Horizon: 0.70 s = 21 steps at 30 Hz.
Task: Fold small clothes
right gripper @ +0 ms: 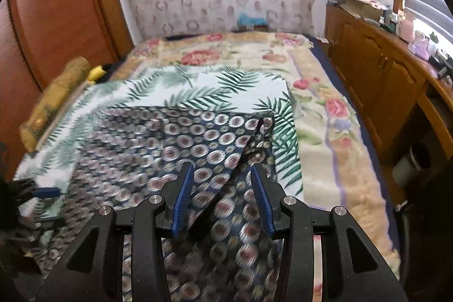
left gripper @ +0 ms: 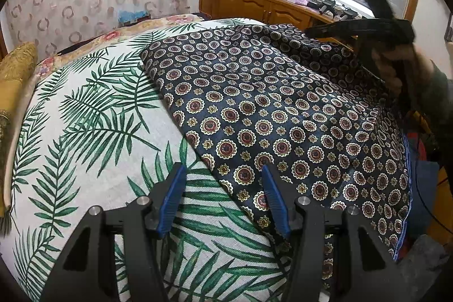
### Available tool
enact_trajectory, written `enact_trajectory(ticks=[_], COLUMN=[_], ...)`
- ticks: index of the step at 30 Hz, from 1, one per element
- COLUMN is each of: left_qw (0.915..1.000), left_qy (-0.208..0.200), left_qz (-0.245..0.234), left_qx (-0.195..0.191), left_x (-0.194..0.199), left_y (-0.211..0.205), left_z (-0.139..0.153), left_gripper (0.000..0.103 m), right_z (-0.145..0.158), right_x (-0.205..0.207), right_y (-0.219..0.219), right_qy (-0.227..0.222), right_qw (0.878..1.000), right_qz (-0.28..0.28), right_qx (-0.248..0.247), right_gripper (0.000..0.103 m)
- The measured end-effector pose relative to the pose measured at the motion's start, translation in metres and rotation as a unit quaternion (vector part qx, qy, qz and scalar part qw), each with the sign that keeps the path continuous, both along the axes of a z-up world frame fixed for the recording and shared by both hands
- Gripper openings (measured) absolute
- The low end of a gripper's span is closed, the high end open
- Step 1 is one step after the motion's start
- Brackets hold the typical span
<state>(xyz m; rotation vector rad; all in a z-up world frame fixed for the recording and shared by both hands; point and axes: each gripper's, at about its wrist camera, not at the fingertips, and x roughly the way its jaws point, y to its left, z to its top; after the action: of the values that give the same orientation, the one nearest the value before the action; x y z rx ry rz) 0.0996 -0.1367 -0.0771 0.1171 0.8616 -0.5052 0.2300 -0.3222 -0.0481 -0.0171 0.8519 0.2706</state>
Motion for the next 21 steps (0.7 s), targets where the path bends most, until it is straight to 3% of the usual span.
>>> enact_trajectory(ticks=[4,6,7,10,13,17,21], left_qw=[1.0000,1.0000,1.0000,1.0000,1.0000,1.0000,1.0000], left_qy=[-0.001,-0.001,-0.001,0.000,0.000,0.000,0.001], left_qz=[0.000,0.000,0.000,0.000,0.000,0.000,0.001], left_qx=[-0.002,-0.003,-0.004,-0.006,-0.005,-0.005,-0.008], left_x=[-0.001,0.000,0.000,0.000,0.000,0.000,-0.001], left_y=[0.000,0.000,0.001,0.001,0.001,0.001,0.002], left_z=[0.000,0.000,0.000,0.001,0.001,0.000,0.000], left_gripper=[0.055,0.055,0.055,0.055,0.055,0.055,0.055], right_z=[-0.018,-0.023,-0.024,-0.016,-0.005,0.012,0.015], right_x=[0.021,0.027,0.029,0.030,0.031,0.032,0.038], right_y=[0.000,0.001,0.003,0.007,0.011,0.003,-0.002], right_qy=[0.036,0.051,0.055,0.043,0.018,-0.029,-0.036], right_qw=[0.999,0.999,0.998,0.998,0.999,0.998,0.997], right_qz=[0.001,0.010,0.019,0.037,0.034,-0.015,-0.034], right_qx=[-0.006,0.000,0.009,0.014,-0.006,-0.048,-0.067], right_gripper=[0.042,0.029,0.017,0.003,0.001,0.000,0.000])
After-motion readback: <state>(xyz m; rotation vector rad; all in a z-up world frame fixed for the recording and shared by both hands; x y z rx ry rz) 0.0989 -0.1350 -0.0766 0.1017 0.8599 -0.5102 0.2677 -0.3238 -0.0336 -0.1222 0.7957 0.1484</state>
